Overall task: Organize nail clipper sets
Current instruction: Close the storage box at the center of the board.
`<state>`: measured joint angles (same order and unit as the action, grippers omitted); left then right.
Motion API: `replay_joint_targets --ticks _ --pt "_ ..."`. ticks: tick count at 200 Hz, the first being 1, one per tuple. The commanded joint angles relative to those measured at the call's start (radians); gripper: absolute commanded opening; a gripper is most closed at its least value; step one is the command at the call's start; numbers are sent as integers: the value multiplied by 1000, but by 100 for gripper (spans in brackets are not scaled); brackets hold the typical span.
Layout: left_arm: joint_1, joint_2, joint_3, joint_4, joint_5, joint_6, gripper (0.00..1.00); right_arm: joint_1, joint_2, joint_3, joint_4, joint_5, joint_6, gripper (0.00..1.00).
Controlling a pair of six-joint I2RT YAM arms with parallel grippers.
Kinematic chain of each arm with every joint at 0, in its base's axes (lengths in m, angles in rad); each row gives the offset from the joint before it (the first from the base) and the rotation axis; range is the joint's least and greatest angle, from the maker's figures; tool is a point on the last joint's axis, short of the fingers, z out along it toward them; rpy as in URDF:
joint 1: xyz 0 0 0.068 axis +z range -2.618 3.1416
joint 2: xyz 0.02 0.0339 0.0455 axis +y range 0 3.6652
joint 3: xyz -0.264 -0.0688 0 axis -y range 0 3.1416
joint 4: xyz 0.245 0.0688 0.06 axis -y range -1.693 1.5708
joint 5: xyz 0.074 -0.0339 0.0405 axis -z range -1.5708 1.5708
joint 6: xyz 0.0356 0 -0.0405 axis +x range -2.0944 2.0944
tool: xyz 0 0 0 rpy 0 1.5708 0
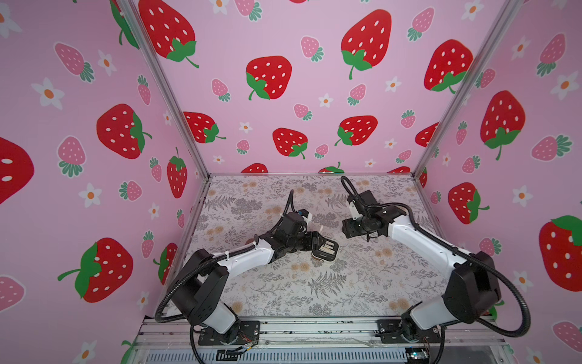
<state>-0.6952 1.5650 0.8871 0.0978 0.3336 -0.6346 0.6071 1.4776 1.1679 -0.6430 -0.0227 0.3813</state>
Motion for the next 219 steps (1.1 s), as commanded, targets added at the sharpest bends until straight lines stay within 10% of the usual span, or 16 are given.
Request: replay_joint_targets --ticks 1,64,154,219 --pt "-28 60 66 -4 23 20 61 4 -23 -57 25 -156 149 66" --pt "-58 203 114 9 58 7 55 4 -24 -164 163 -229 267 64" --pt "-59 229 162 -110 -28 36 53 5 166 -217 265 -261 286 27" --pt "-59 221 288 -435 -294 95 56 8 239 -243 294 -257 287 22"
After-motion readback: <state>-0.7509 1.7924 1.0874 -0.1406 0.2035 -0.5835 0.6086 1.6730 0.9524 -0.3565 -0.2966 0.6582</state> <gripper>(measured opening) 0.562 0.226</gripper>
